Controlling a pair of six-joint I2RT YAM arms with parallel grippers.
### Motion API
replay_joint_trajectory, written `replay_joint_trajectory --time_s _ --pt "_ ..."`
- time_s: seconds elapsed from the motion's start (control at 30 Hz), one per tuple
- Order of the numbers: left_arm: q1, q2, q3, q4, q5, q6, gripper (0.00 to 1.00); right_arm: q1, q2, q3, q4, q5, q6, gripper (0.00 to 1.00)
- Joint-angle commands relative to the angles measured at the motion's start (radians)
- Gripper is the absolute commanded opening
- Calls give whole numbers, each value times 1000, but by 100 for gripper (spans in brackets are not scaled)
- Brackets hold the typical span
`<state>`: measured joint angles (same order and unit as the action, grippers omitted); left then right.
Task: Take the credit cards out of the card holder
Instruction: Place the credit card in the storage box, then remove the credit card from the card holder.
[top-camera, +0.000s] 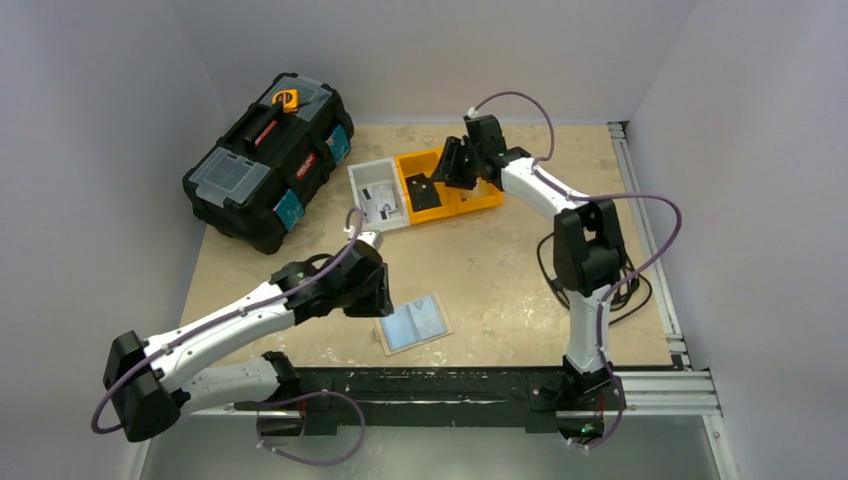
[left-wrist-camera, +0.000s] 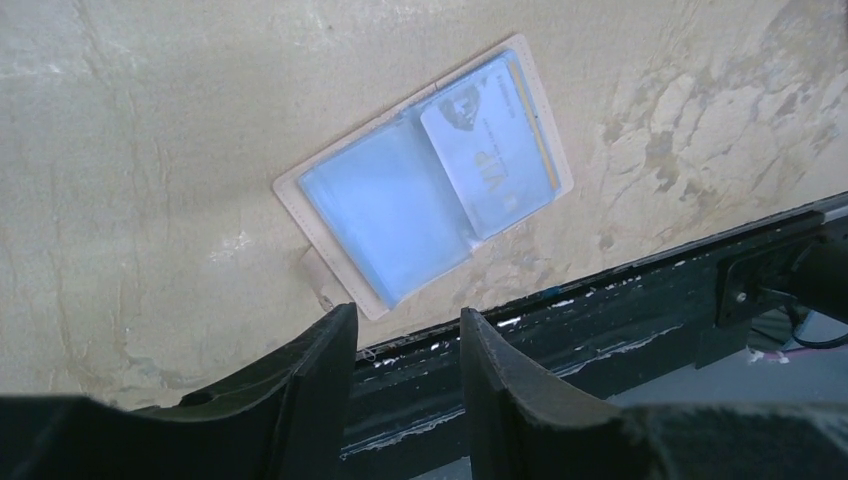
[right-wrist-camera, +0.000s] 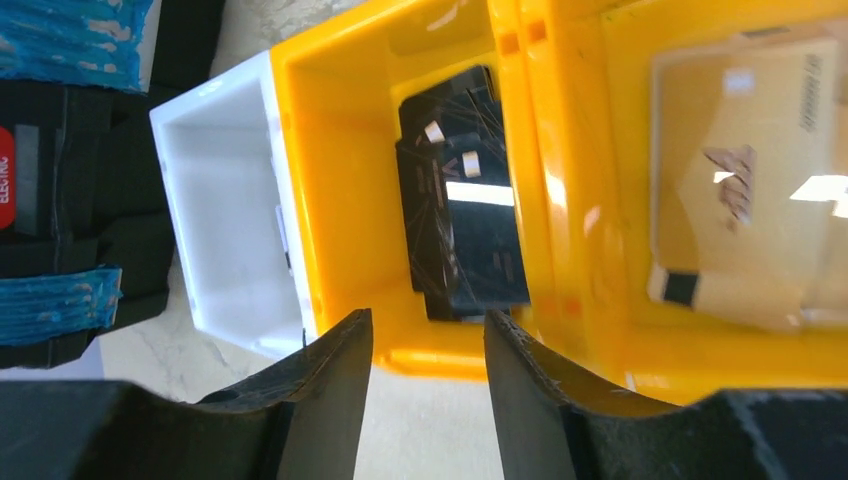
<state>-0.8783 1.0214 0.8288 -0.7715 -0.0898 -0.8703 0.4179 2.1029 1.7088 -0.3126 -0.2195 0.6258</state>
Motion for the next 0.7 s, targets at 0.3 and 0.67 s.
replay_joint_trajectory --time_s 0.3,0.67 --pt "-190 445 249 101 -83 71 44 -18 -730 -638 -16 201 40 51" --pt "-223 643 288 163 -79 74 47 -13 -1037 -1017 0 138 74 51"
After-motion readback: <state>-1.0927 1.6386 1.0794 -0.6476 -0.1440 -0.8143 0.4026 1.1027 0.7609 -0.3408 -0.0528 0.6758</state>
